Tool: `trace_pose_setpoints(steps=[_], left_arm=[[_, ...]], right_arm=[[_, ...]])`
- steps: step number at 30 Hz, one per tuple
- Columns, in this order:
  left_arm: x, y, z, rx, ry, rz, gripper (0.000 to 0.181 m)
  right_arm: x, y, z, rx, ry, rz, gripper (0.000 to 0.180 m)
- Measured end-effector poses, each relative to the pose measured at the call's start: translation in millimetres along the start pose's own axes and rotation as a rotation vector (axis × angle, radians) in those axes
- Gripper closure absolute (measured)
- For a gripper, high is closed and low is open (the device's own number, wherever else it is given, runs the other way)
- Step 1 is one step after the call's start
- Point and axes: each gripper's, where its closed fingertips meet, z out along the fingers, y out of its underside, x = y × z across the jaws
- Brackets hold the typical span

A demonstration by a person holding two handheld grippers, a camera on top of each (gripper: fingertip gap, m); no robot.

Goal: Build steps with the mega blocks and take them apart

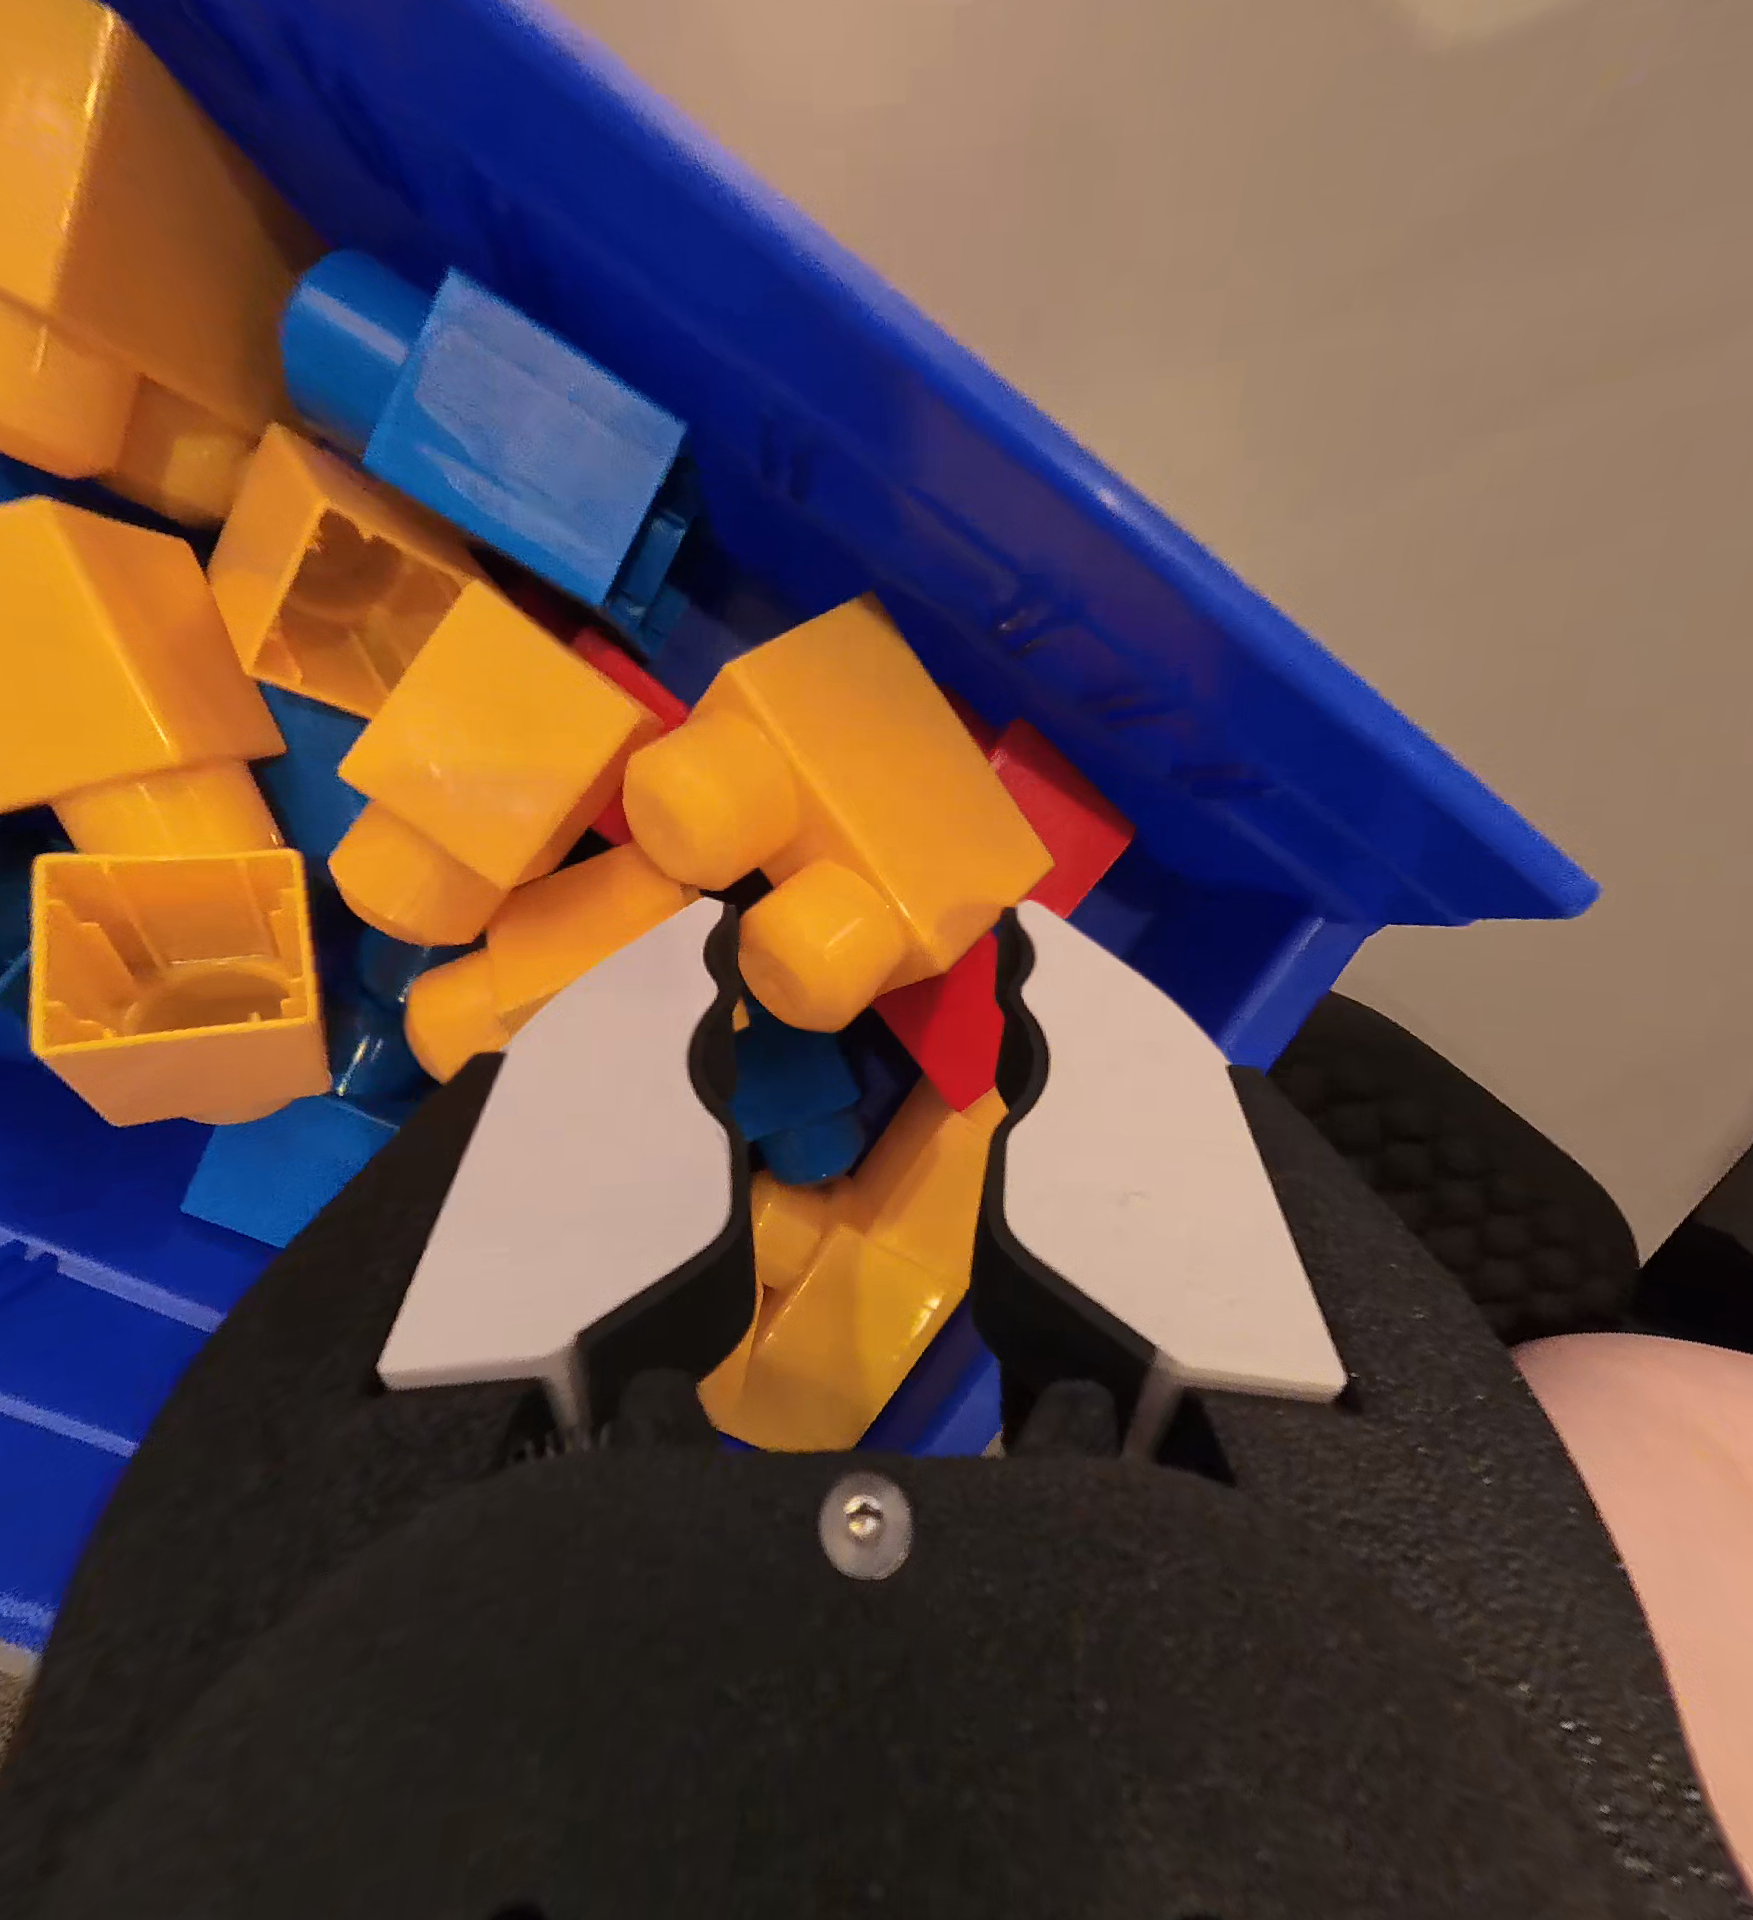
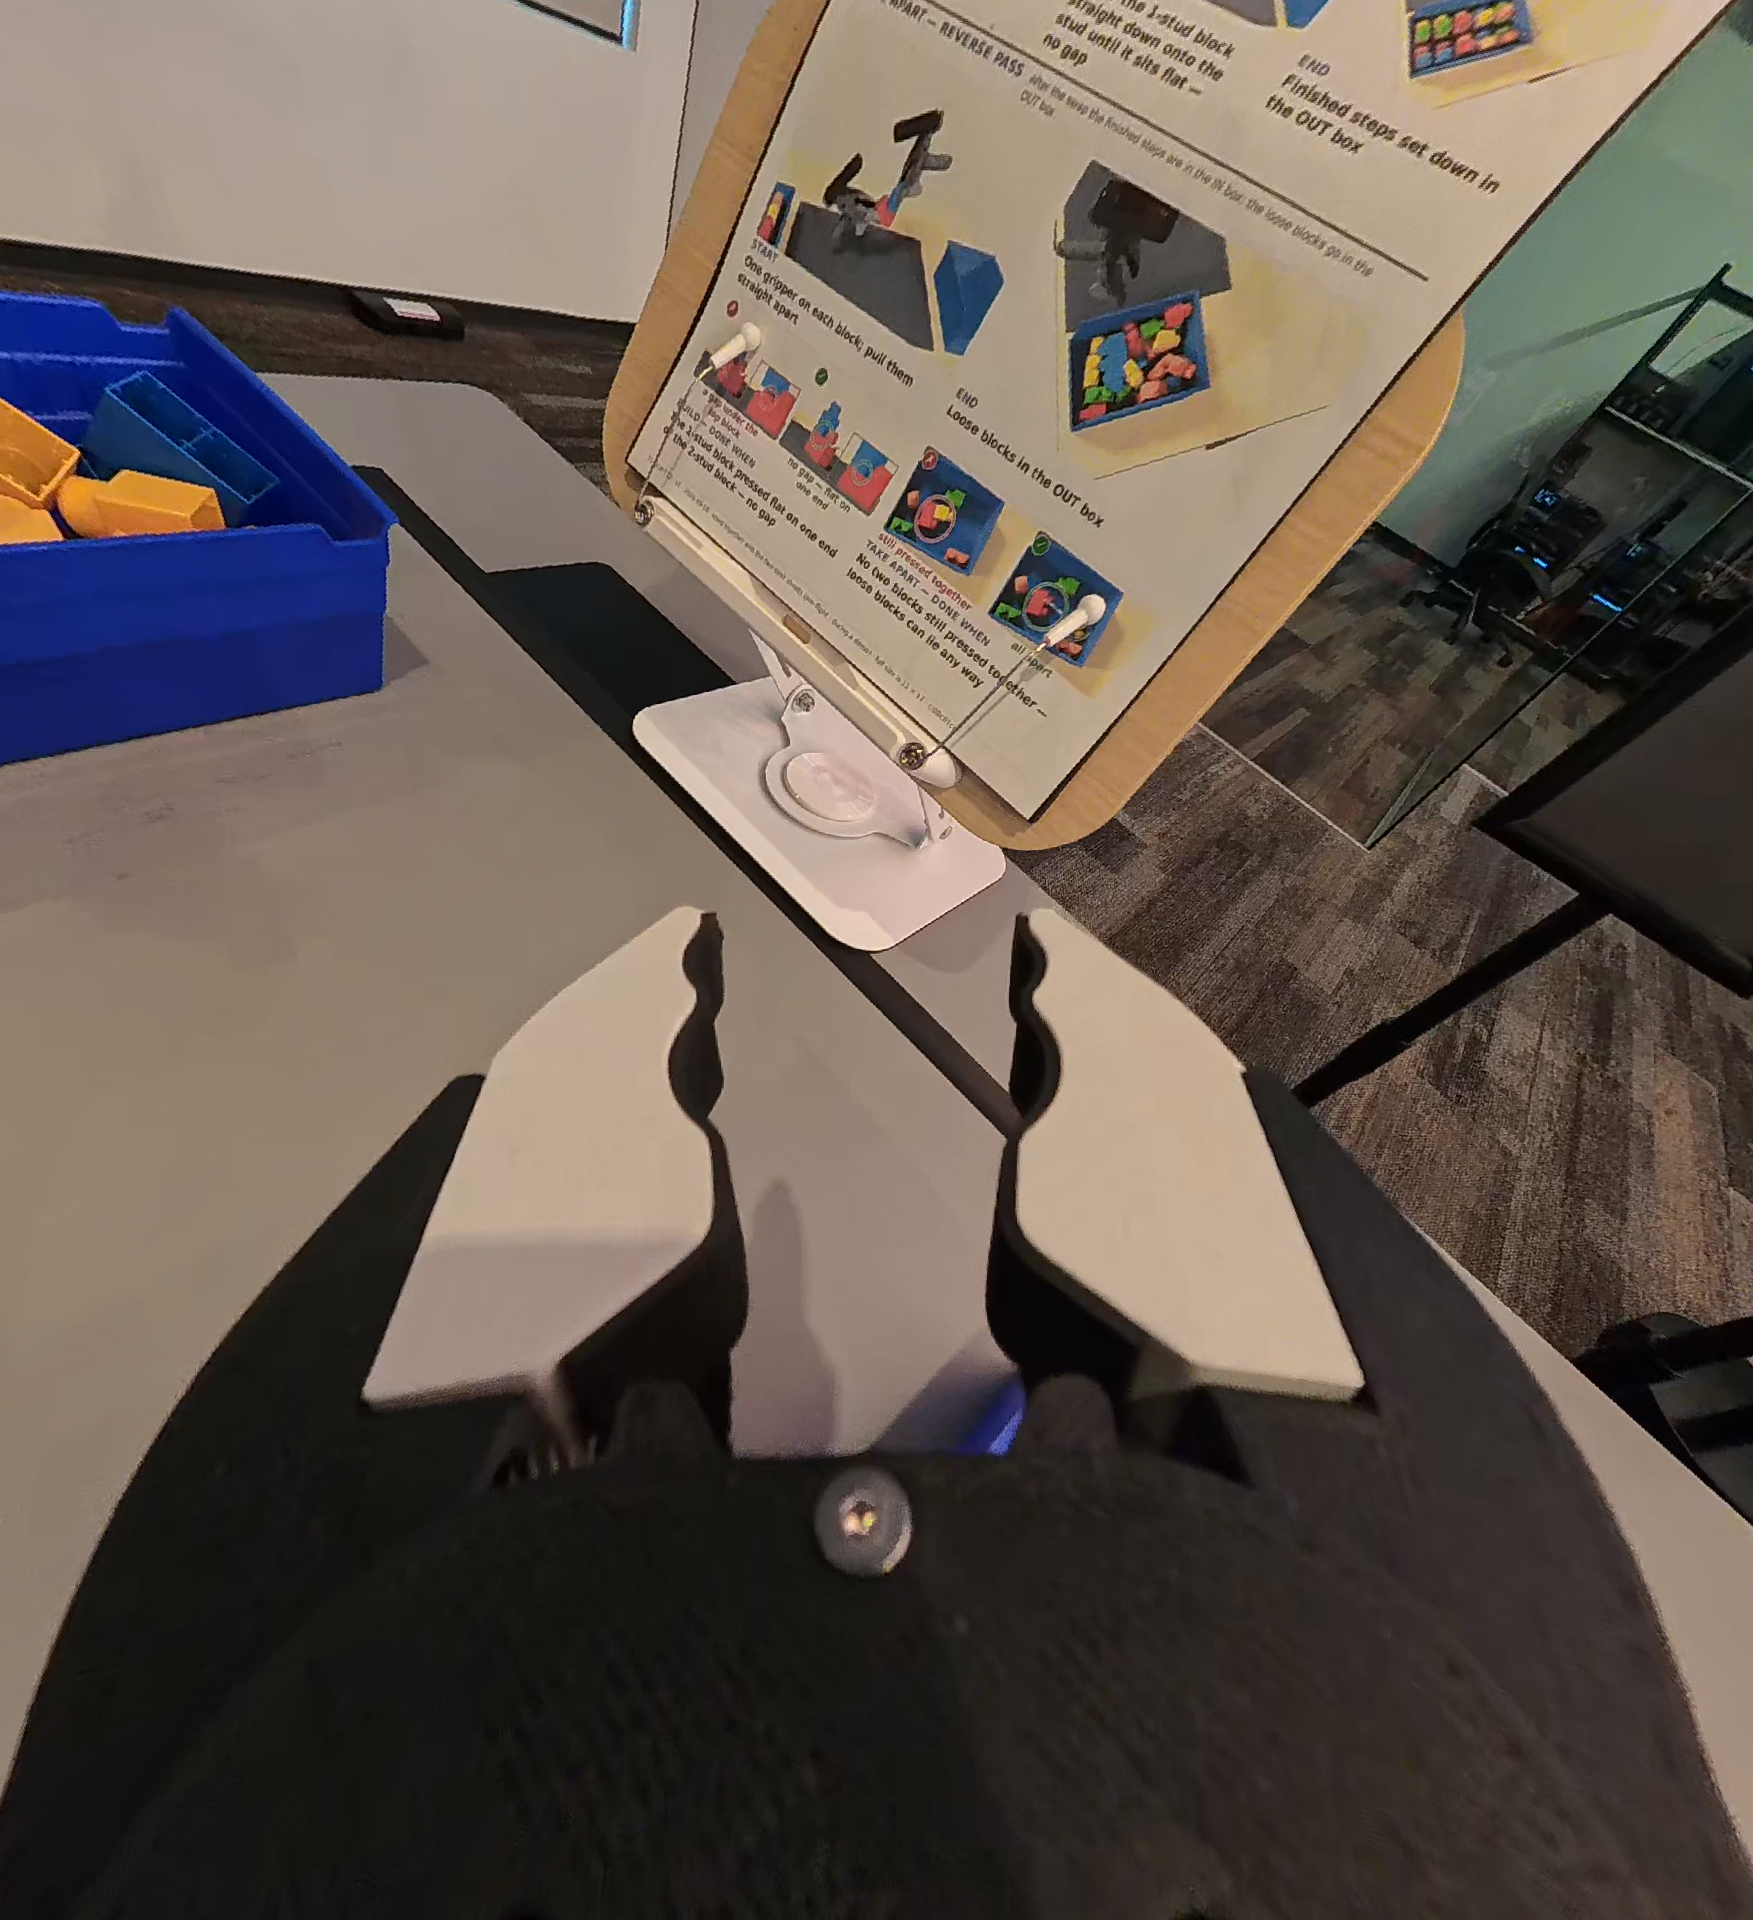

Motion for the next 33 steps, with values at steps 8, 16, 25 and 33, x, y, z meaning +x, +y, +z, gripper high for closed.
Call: trace_pose_setpoints(steps=[8,16,25,33], left_arm=[[-21.9,-22.8,-15.7,0.129,-0.105,-0.038,0.135],[-48.3,-77.7,-10.6,0.272,-0.422,0.241,0.12],[-50.2,-73.0,13.8,0.206,-0.264,0.265,0.122],[-57.7,-78.3,28.3,0.155,-0.231,0.308,0.112]], right_arm=[[-2.9,8.8,6.4,-0.051,0.001,-0.044,0.125],[-8.6,14.1,11.4,-0.077,-0.026,-0.057,0.125],[-16.8,22.1,17.0,-0.119,-0.075,-0.069,0.125],[-26.6,33.4,27.0,-0.171,-0.113,-0.098,0.125]])
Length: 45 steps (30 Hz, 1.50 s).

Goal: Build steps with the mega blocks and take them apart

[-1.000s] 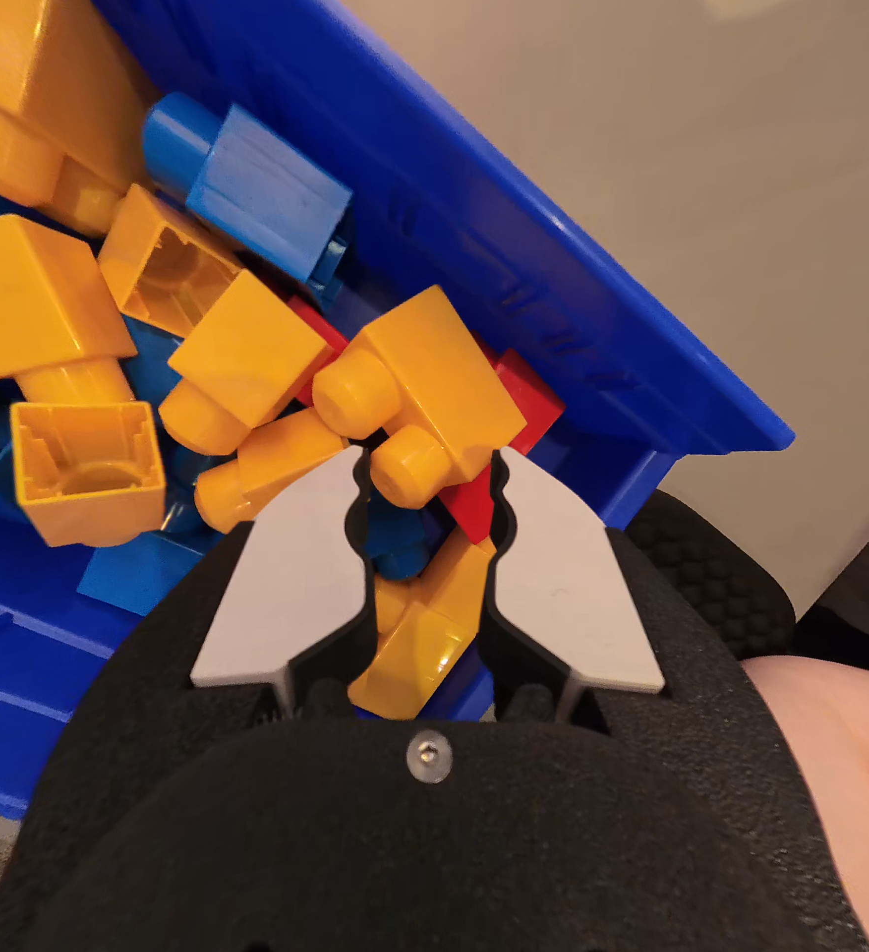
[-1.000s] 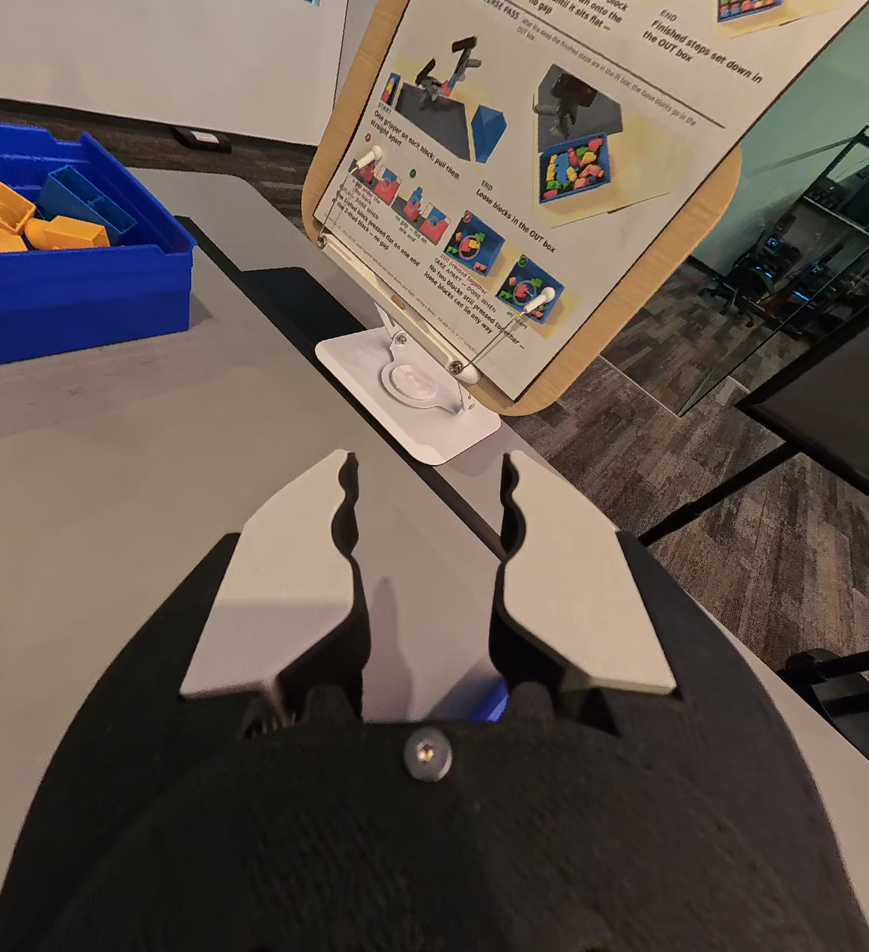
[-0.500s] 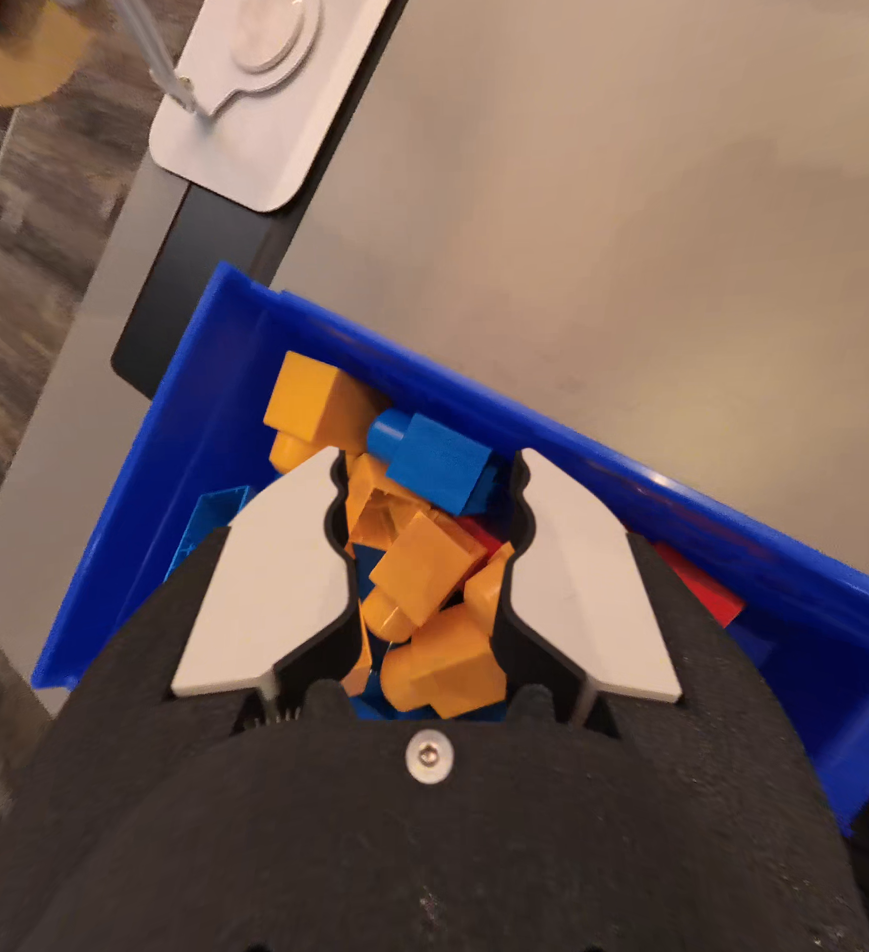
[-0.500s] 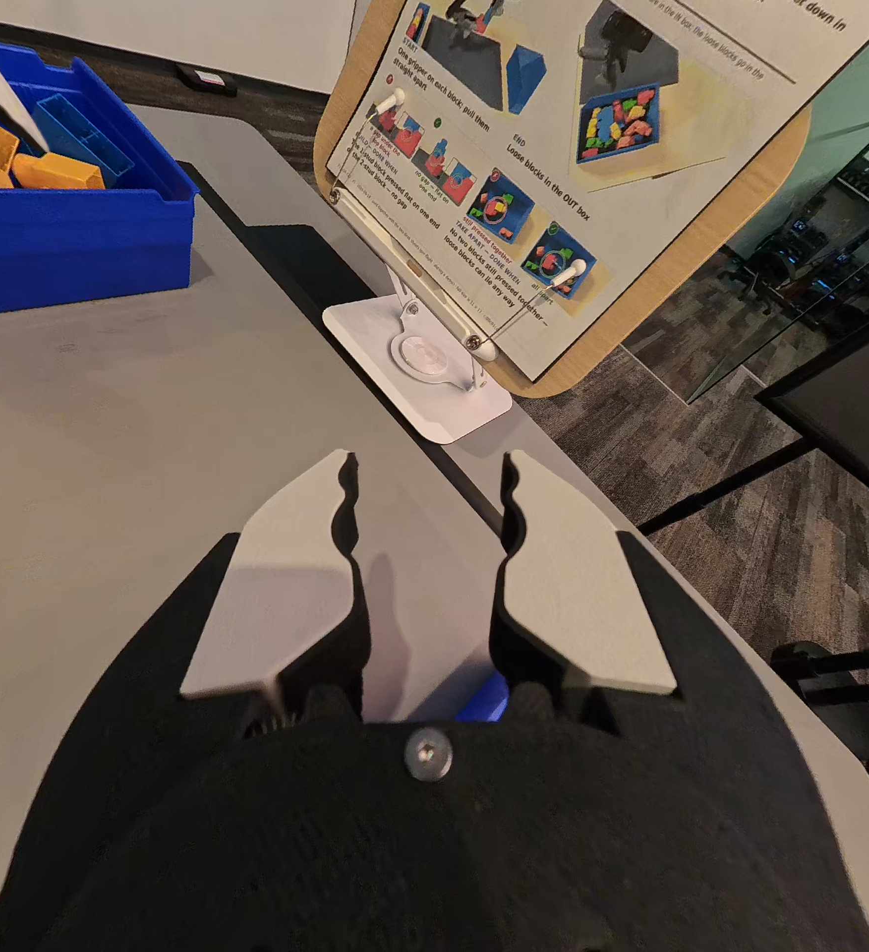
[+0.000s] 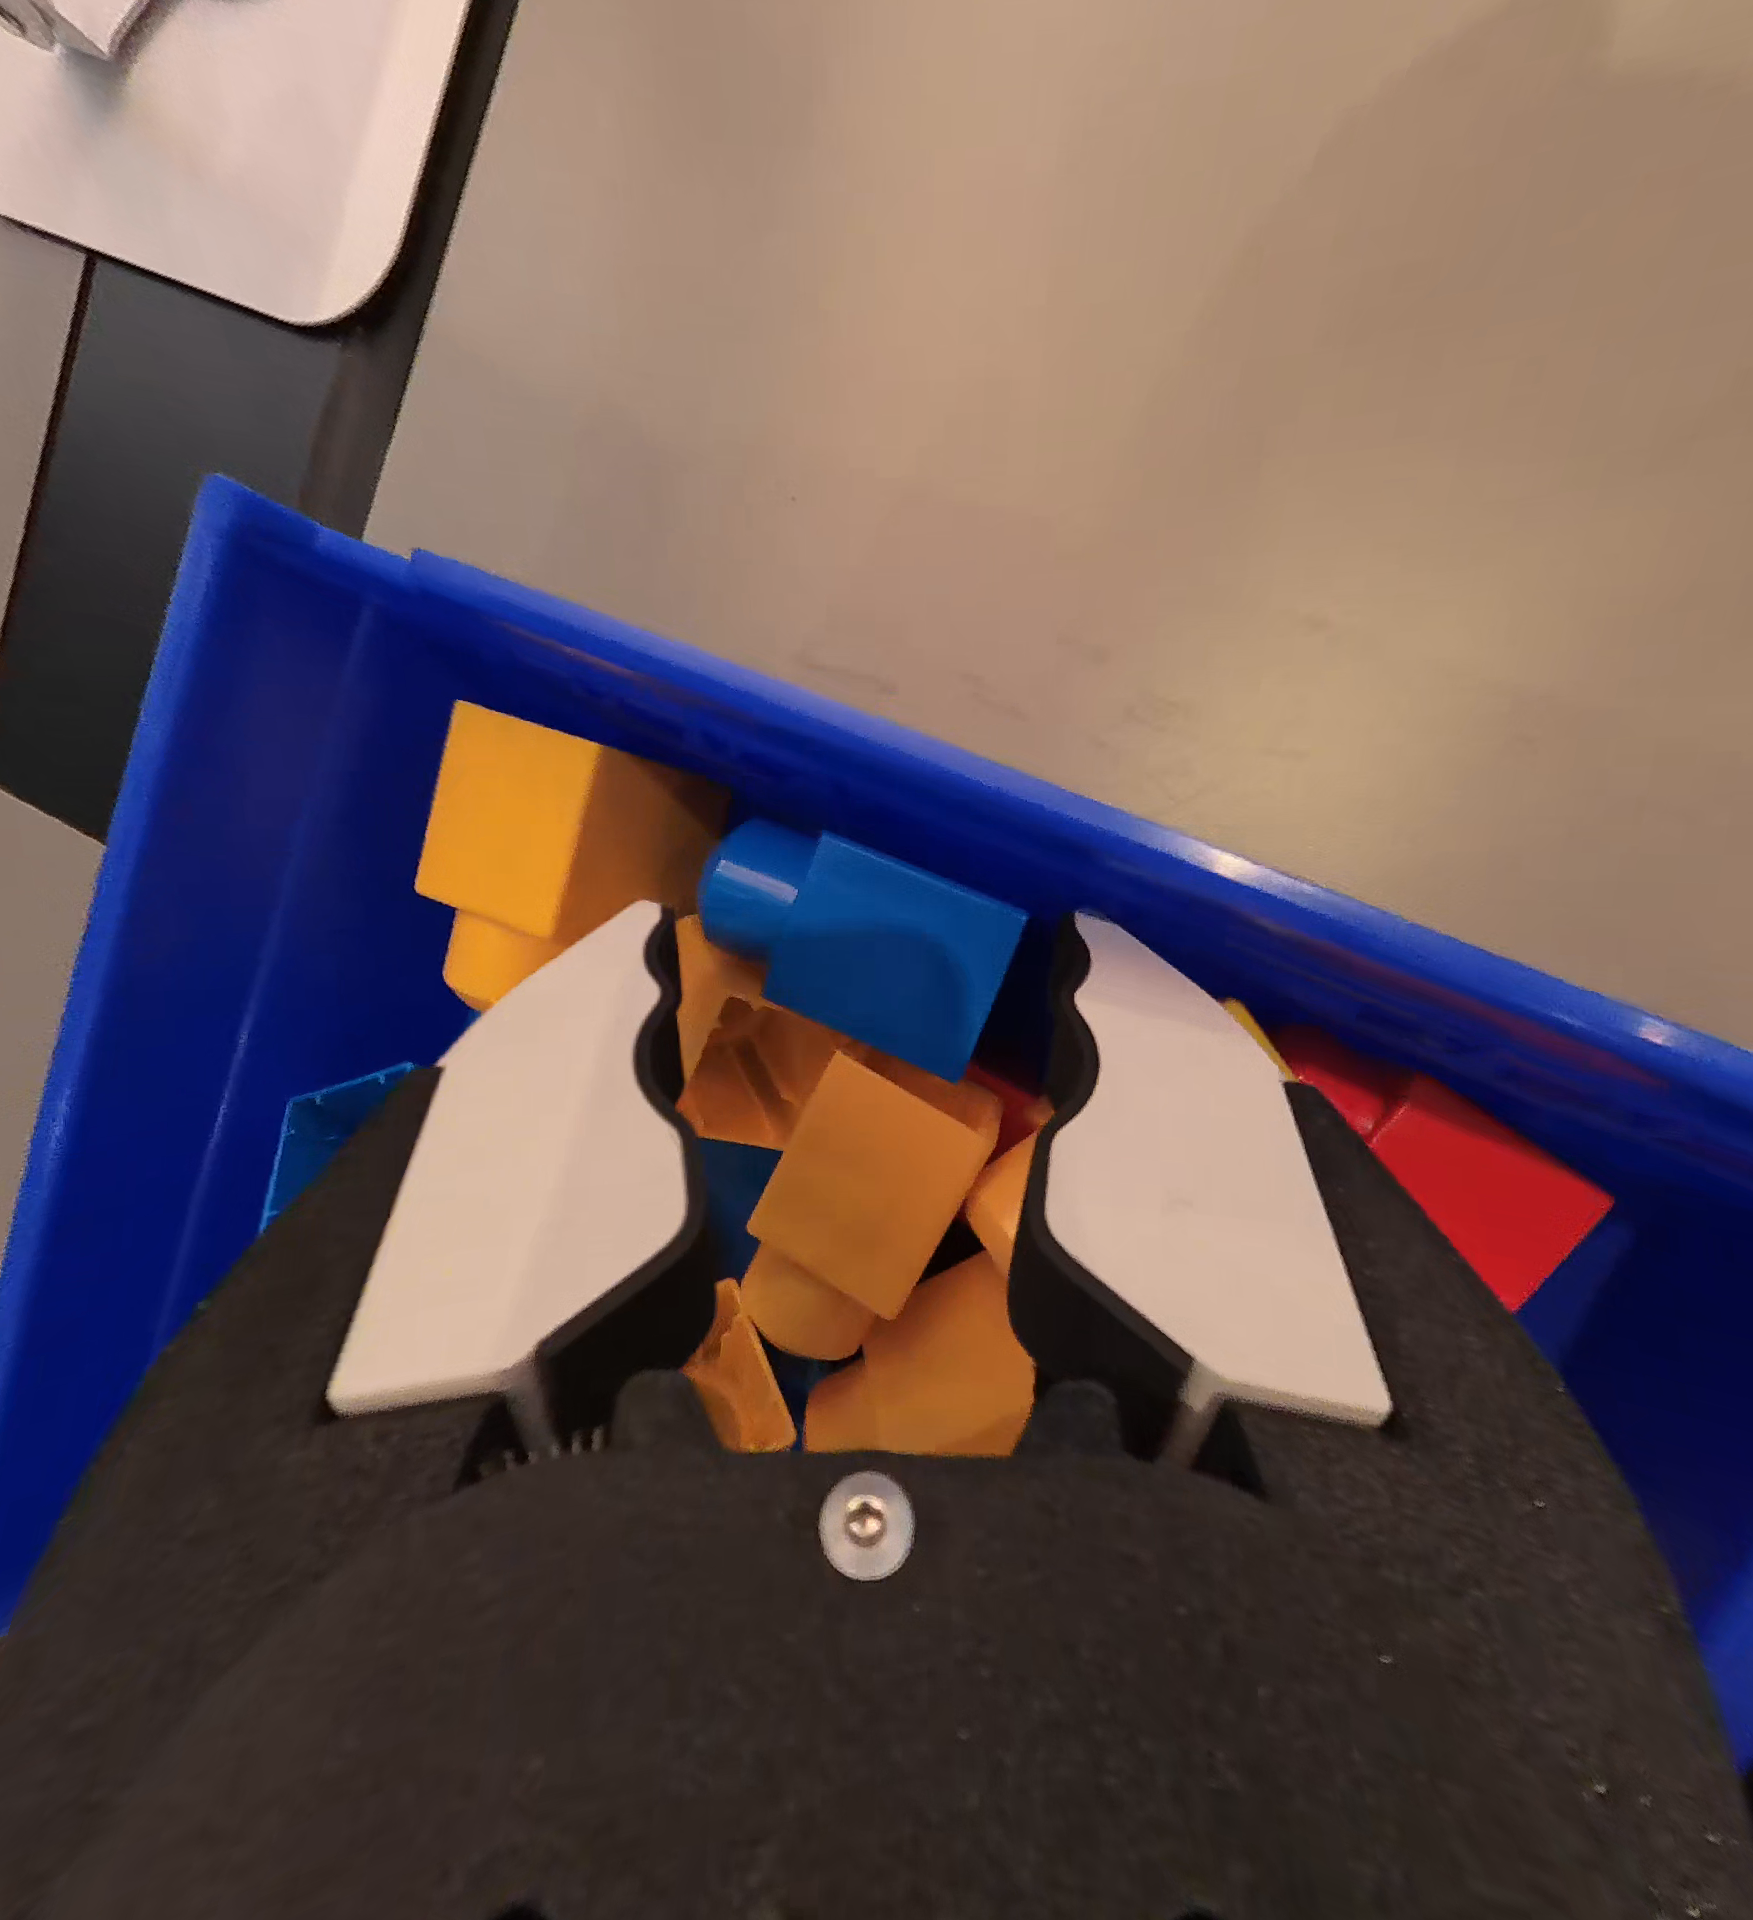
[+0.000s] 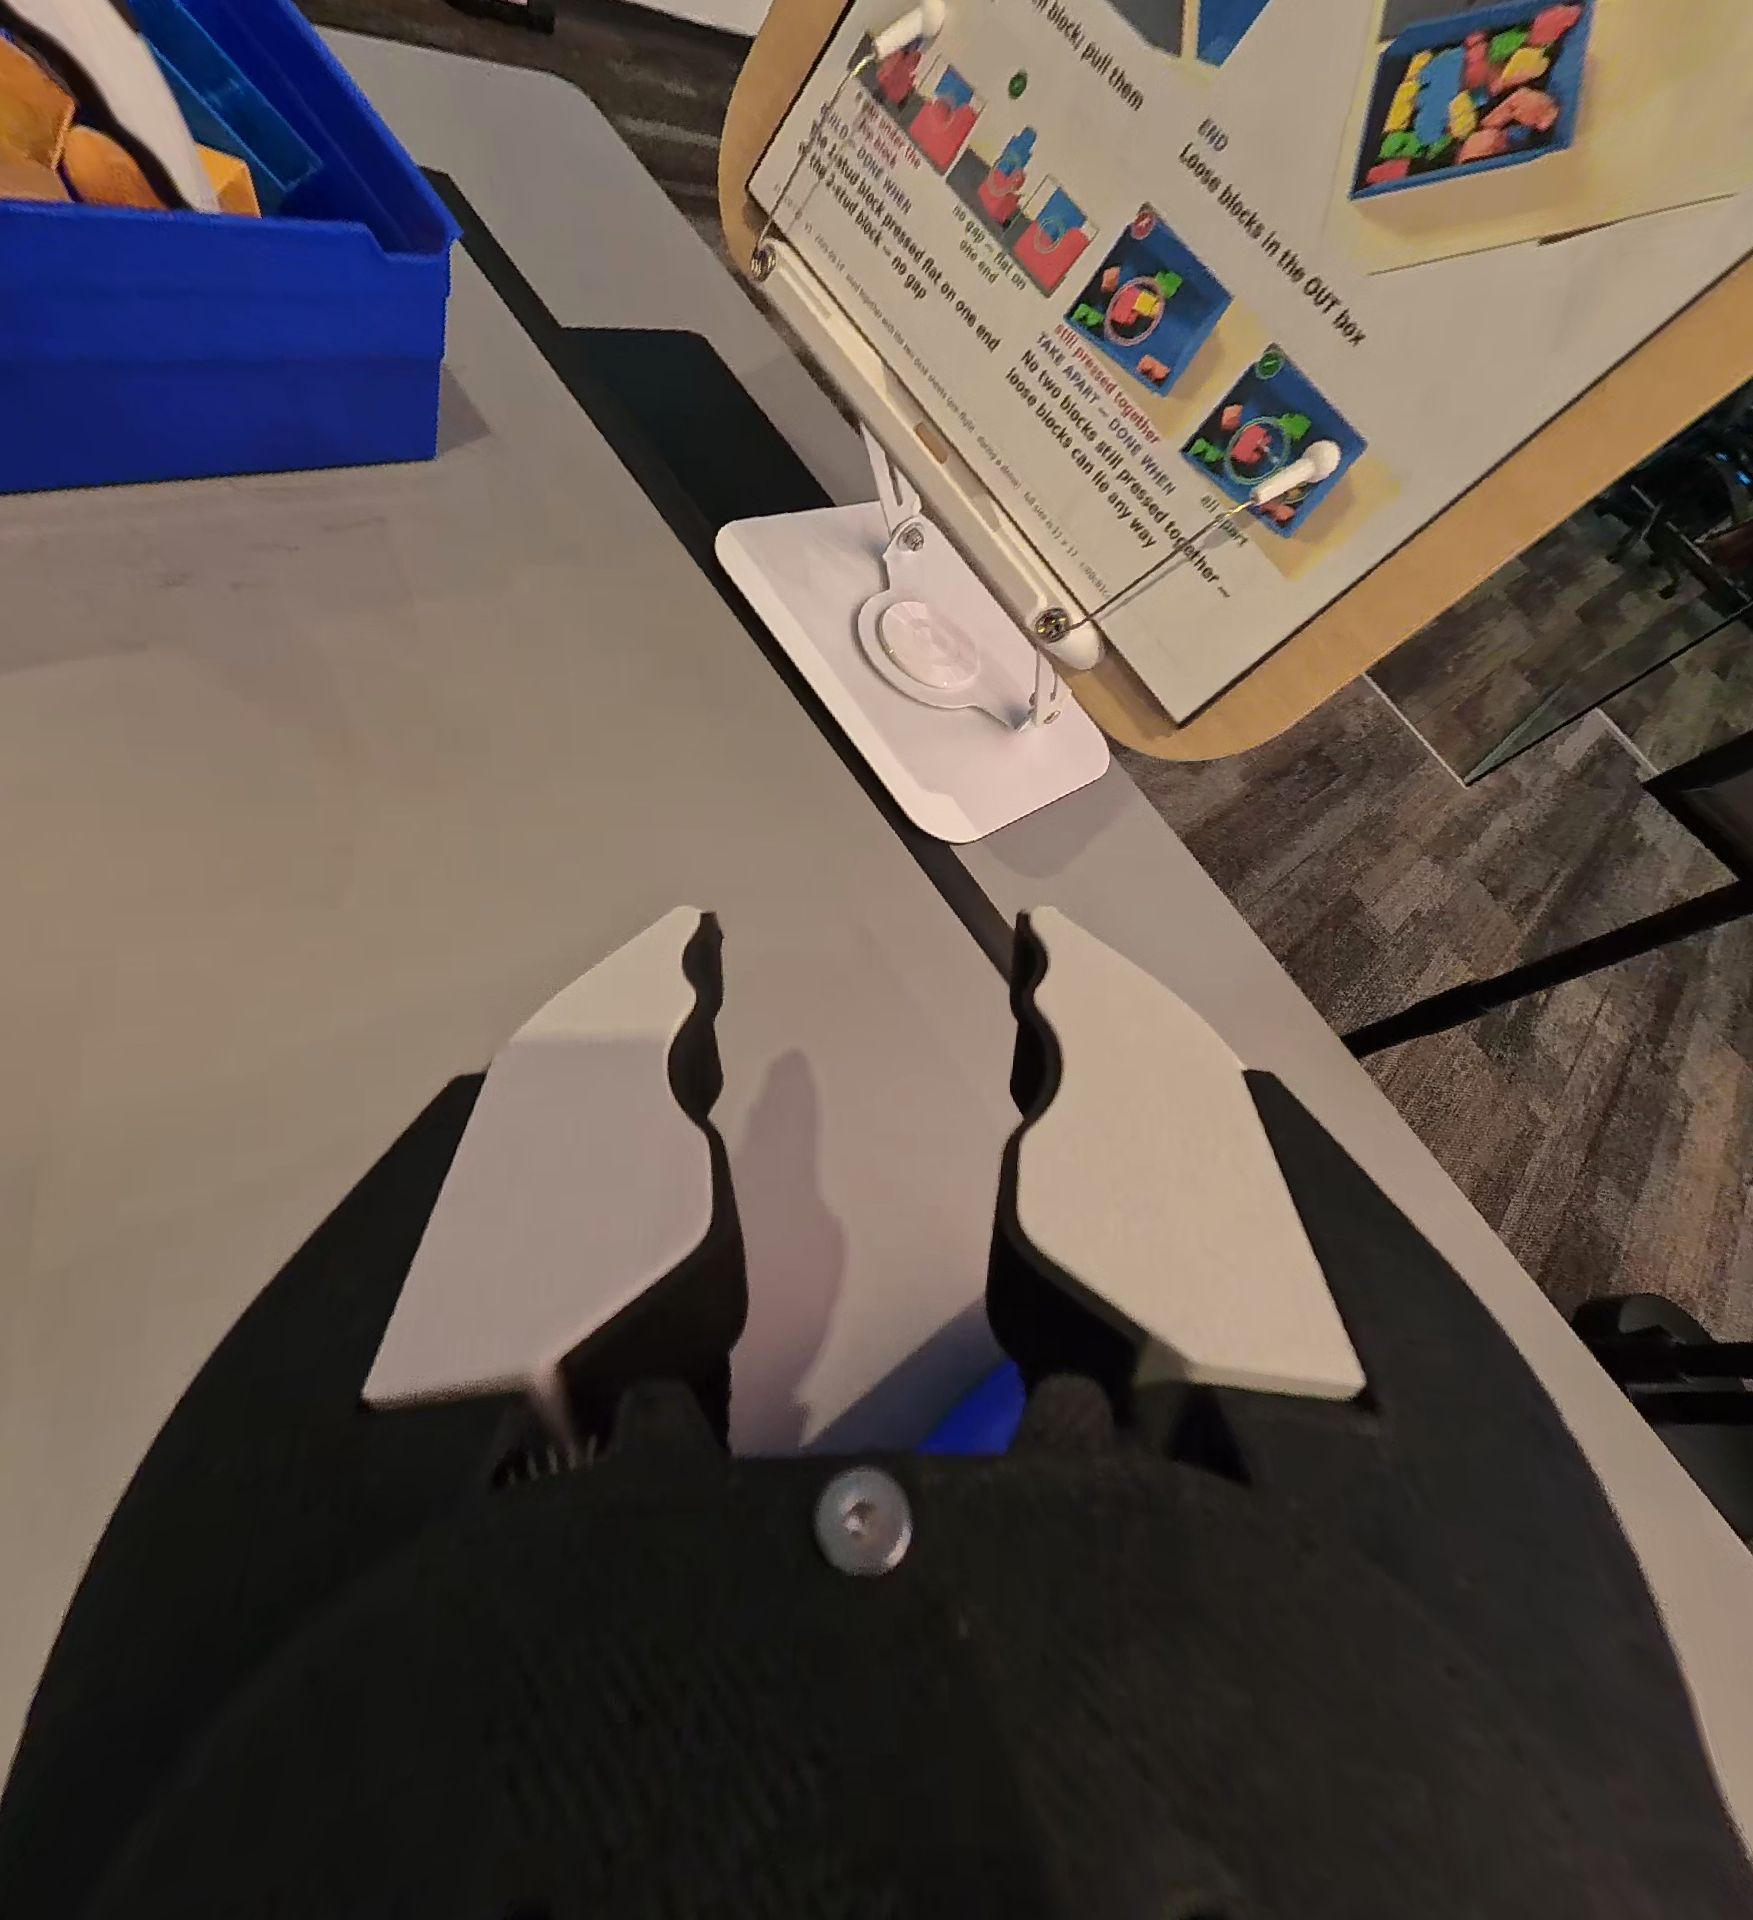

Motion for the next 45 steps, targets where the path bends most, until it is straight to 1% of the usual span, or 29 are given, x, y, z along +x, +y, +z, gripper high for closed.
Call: trace_pose_setpoints(steps=[4,9,12,13,14,16,17,18,26,34,38,41,43,45], left_arm=[[-2.3,0.8,1.3,0.014,0.02,-0.034,0.107],[1.6,1.1,1.0,-0.029,0.0,0.02,0.122],[3.3,1.9,0.4,-0.075,-0.032,0.045,0.123],[3.3,3.2,-1.0,-0.099,-0.045,0.048,0.126],[2.0,3.0,-4.1,-0.112,-0.067,0.057,0.14],[3.5,2.5,-9.2,-0.13,-0.088,0.074,0.147],[1.5,0.9,-11.7,-0.126,-0.116,0.089,0.157],[0.4,-0.4,-13.4,-0.12,-0.136,0.098,0.163],[2.4,1.3,-14.8,-0.117,-0.133,0.071,0.162],[-9.9,3.4,-28.4,-0.121,-0.217,0.058,0.172],[-15.9,2.5,-51.7,-0.071,-0.262,0.016,0.178],[-17.4,-11.3,-79.4,0.043,-0.302,-0.017,0.178],[-20.1,-23.6,-98.8,0.12,-0.357,-0.024,0.178],[-16.8,-41.3,-116.0,0.206,-0.388,-0.016,0.178]], right_arm=[[-4.6,4.9,7.1,-0.032,-0.01,-0.019,0.125],[-12.0,6.6,10.7,-0.054,-0.027,-0.056,0.125],[-13.9,5.1,10.4,-0.05,-0.029,-0.064,0.125],[-14.2,5.0,10.1,-0.05,-0.03,-0.063,0.125],[-14.6,4.8,9.7,-0.048,-0.032,-0.062,0.125],[-15.4,4.7,9.2,-0.046,-0.037,-0.06,0.125],[-15.2,4.7,9.0,-0.046,-0.036,-0.062,0.125],[-15.3,4.9,8.9,-0.047,-0.035,-0.063,0.125],[-16.9,3.8,7.0,-0.041,-0.045,-0.067,0.125],[-22.4,8.8,12.0,-0.065,-0.063,-0.085,0.125],[-27.3,9.3,16.6,-0.067,-0.077,-0.078,0.125],[-36.7,1.6,21.8,-0.039,-0.105,-0.015,0.125],[-51.5,-12.2,25.3,0.021,-0.167,0.069,0.126],[-73.7,-32.3,26.9,0.107,-0.271,0.173,0.128]])
